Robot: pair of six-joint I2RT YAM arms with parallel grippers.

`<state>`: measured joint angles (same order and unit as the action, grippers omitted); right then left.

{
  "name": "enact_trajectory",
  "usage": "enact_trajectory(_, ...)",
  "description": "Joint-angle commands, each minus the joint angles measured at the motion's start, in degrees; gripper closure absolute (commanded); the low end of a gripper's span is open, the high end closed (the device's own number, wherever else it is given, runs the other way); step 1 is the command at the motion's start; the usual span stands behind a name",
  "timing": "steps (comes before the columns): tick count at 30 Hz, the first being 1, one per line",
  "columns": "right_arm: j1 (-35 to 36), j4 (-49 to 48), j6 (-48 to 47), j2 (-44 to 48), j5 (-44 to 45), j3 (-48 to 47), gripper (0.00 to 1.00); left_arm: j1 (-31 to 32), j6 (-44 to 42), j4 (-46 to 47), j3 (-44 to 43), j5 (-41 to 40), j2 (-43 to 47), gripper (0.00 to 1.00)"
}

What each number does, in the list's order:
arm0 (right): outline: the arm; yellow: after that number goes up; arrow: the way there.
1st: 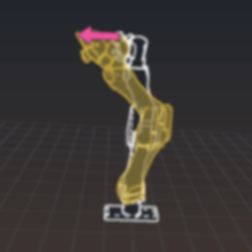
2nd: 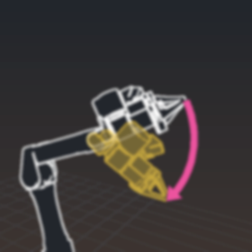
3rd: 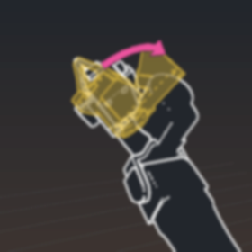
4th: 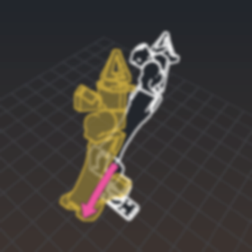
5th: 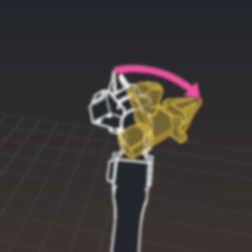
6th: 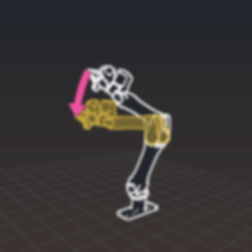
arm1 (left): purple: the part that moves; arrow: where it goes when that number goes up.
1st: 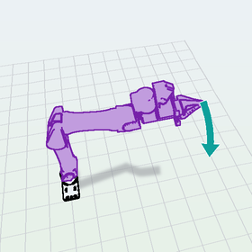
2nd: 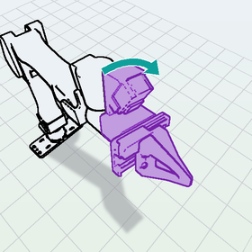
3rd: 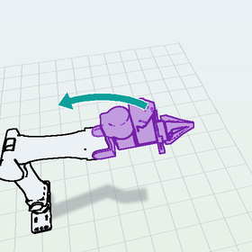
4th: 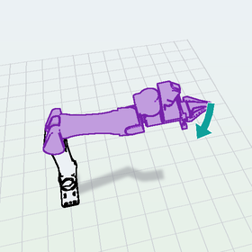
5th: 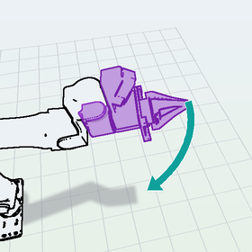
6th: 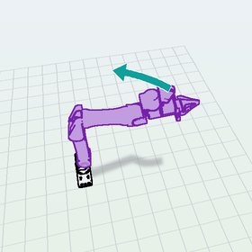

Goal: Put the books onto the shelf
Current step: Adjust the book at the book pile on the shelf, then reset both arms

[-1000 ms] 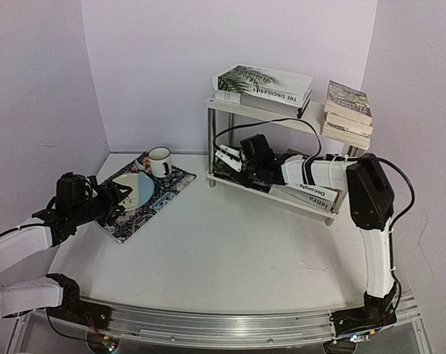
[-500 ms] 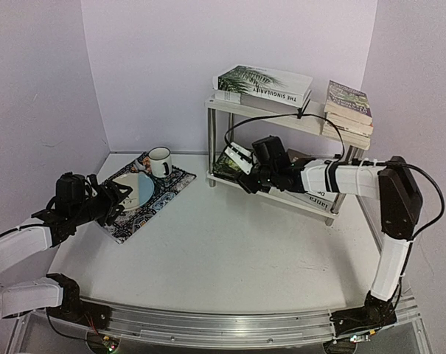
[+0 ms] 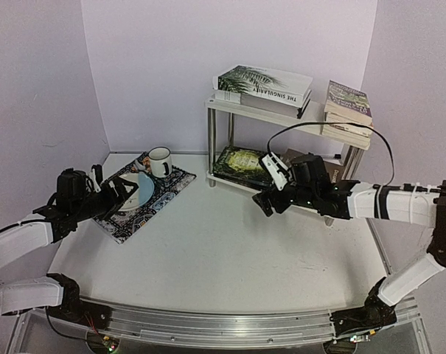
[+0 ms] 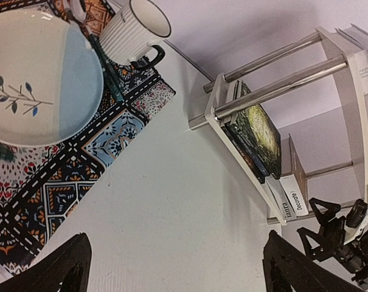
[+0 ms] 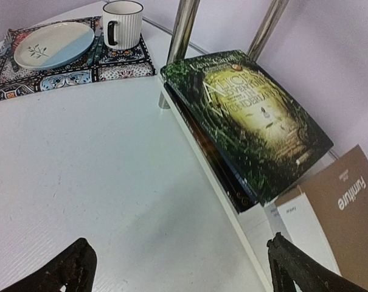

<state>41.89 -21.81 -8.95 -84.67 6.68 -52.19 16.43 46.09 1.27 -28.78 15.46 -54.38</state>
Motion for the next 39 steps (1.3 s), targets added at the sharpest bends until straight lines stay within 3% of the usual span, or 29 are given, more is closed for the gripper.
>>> enact_trajectory(1, 0.1, -1.2, 6.0, 8.4, 0.9, 6.6, 0.02, -0.1, -9.8, 6.7, 0.4, 0.0, 2.5, 0.00)
enact_trajectory(7, 0.1, -1.7, 8.3, 17.4, 4.9, 16.2, 0.02, 0.1, -17.6, 7.7, 2.2, -5.9, 5.7, 0.00)
enact_trajectory(17, 0.1, -1.0, 13.1, 28.0, 14.5, 26.5, 0.02, 0.7, -31.4, 8.4, 2.6, -8.7, 4.3, 0.00)
enact_trajectory(28, -1.7, 1.0, 15.4, 37.2, 26.0, 32.8, 0.07, 0.6, -36.2, 15.0, 6.6, -13.7, 1.8, 0.00)
enact_trajectory(33, -7.2, 3.8, 16.8, 37.7, 25.3, 33.2, 0.06, 0.1, -37.9, 17.6, 8.3, -18.6, 0.1, 0.00)
enact_trajectory(35, -13.8, 4.1, 18.5, 37.1, 22.5, 33.3, 0.06, -0.7, -38.9, 19.4, 9.2, -20.5, -0.2, 0.00)
enact_trajectory(39, -28.6, 4.5, 23.3, 33.2, 8.6, 33.3, 0.06, -3.3, -39.2, 22.6, 10.3, -21.5, -2.7, 0.00)
